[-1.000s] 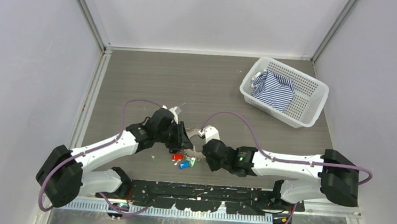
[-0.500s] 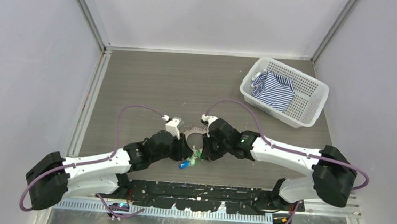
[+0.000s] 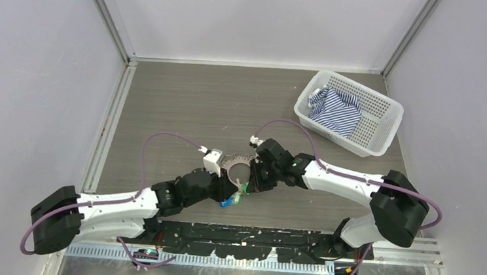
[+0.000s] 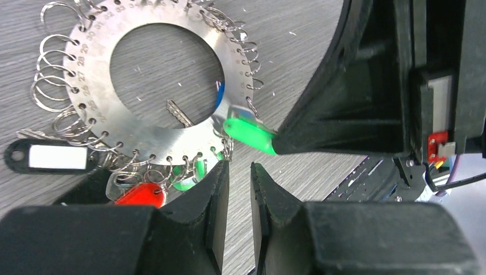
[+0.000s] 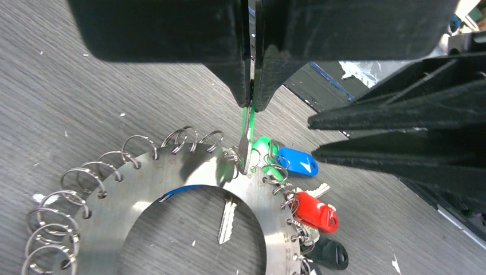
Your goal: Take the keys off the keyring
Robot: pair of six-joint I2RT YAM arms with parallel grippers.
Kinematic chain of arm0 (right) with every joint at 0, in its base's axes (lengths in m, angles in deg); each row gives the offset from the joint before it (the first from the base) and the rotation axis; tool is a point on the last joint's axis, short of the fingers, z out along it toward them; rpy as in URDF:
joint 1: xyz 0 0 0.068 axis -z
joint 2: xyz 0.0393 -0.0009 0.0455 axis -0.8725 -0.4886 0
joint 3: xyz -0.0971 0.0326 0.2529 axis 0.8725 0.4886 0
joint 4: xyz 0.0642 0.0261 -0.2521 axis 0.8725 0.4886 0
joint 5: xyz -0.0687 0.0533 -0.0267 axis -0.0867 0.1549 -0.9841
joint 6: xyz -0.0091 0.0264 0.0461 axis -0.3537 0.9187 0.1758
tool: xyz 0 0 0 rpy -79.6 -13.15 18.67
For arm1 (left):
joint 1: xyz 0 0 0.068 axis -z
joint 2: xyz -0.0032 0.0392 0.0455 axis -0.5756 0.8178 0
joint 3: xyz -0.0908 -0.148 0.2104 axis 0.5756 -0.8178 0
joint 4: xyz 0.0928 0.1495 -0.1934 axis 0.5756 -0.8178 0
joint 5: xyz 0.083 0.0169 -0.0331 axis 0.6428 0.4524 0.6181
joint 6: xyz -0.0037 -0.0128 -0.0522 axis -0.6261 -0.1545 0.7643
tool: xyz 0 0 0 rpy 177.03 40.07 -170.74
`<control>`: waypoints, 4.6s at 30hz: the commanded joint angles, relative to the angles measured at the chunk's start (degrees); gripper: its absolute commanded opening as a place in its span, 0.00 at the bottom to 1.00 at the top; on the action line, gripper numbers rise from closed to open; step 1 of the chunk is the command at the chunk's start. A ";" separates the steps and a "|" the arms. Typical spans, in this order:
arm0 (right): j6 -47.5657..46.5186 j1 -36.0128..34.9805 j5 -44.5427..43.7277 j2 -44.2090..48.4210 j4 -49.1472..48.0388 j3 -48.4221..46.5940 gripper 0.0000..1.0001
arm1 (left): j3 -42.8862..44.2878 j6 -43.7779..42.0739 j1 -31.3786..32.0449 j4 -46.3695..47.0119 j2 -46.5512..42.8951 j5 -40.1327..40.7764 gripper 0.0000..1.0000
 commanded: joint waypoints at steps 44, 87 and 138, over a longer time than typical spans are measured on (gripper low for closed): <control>7.78 4.09 2.18 2.15 -1.90 2.64 0.01 | 4.82 2.13 3.51 14.13 19.02 6.84 0.19; 15.66 4.37 0.39 -1.60 1.62 -2.45 0.01 | -1.72 1.28 3.52 20.78 14.28 7.84 0.23; 16.96 4.61 -0.45 1.34 0.18 0.30 0.01 | 0.96 2.72 3.46 27.56 27.79 4.97 0.14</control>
